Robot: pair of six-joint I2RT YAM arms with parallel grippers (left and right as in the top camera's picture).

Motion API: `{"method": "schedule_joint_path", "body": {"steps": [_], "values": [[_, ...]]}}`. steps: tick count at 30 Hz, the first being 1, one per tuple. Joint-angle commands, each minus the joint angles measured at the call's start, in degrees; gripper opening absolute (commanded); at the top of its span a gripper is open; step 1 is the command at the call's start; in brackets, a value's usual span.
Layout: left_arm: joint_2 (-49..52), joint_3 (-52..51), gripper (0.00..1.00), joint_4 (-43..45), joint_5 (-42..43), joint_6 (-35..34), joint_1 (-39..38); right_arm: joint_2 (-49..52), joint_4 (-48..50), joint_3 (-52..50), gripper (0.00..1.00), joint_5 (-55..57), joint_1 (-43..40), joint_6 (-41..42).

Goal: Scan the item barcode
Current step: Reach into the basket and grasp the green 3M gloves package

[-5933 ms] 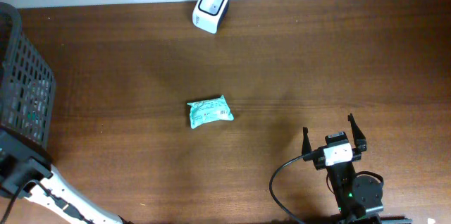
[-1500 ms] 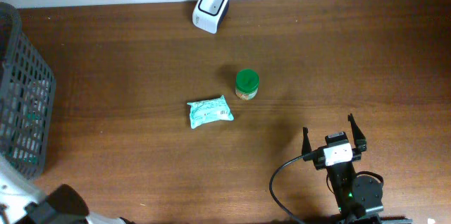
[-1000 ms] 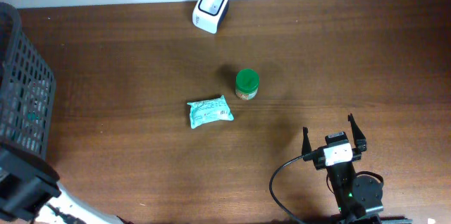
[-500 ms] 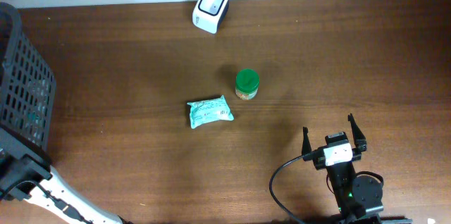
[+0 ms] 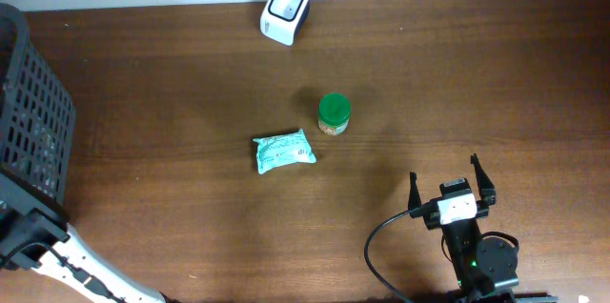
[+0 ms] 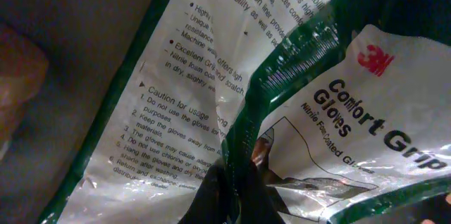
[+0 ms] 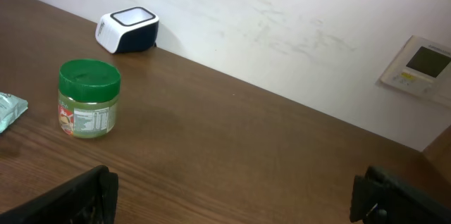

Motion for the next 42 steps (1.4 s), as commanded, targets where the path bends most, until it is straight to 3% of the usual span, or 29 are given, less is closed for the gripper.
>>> {"method": "schedule_joint_path", "body": {"steps": [1, 21, 22, 25, 27, 38, 42], "values": [[-0.57, 3.74, 0.00, -0.37, -0.24, -1.90, -0.22, -0.17, -0.50, -0.26, 0.99, -0.09, 0.37, -0.15], [-28.72, 6.75, 0.00, 1.68, -1.66, -4.81, -3.87, -0.17, -0.50, -0.26, 0.99, -0.09, 0.37, -0.17], [-28.41, 6.64, 0.03, 1.18, -2.80, -4.81, -3.89, -0.17, -0.50, -0.26, 0.99, -0.09, 0.37, -0.15], [-25.49, 4.26, 0.43, 0.66, -7.74, -4.81, -3.54, -0.17, -0.48, -0.26, 0.99, -0.09, 0.37, -0.17], [-22.25, 3.52, 0.51, 0.98, -7.96, -4.81, -2.43, -0.17, -0.50, -0.26, 0.99, -0.09, 0.37, -0.17], [-8.85, 3.45, 0.61, 9.20, -6.29, 8.68, 1.29, -0.17, -0.50, -0.26, 0.99, -0.09, 0.37, -0.17], [-5.16, 3.45, 0.59, 12.37, -4.57, 14.93, 1.36, -0.17, -0.50, -0.26, 0.99, -0.09, 0.37, -0.17]]}}
